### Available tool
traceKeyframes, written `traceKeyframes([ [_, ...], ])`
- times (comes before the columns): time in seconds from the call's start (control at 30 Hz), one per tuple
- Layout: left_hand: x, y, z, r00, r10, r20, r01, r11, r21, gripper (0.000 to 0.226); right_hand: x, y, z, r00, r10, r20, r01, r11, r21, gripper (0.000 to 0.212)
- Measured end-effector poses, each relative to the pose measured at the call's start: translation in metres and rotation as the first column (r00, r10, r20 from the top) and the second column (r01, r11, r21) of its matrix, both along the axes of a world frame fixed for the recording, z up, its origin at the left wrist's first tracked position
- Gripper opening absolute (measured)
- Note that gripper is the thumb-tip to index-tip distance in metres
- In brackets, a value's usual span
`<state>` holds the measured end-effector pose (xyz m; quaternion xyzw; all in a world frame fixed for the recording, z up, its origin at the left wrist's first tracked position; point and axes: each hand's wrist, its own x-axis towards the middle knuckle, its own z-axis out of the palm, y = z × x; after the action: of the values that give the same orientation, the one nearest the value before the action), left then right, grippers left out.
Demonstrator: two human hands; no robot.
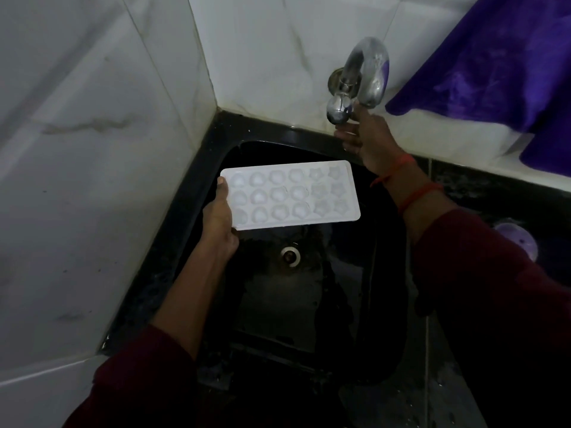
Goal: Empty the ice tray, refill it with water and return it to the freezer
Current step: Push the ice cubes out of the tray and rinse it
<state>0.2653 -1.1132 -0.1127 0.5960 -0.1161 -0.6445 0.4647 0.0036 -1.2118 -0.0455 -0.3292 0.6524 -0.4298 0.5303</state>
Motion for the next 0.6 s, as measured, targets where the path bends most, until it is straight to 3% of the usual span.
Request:
traceKeyframes([
  [0.13, -0.001, -0.009, 0.003, 1.0, 0.013, 0.016, -0.013, 1.0, -0.006, 0.052, 0.005, -0.013, 0.006, 0.994, -0.004, 0.109, 0.004, 1.0, -0.001, 0.031],
  [0.2, 0.0, -0.012, 0.004, 1.0, 0.013, 0.025, -0.012, 1.0, -0.012, 0.053, 0.005, -0.015, 0.007, 0.991, -0.004, 0.133, 0.003, 1.0, 0.005, 0.033],
  [0.6, -0.009, -0.015, 0.01, 0.999, 0.031, 0.016, -0.031, 0.999, -0.021, 0.051, 0.008, -0.012, 0.016, 0.996, -0.088, 0.018, 0.088, 0.996, -0.023, 0.043],
])
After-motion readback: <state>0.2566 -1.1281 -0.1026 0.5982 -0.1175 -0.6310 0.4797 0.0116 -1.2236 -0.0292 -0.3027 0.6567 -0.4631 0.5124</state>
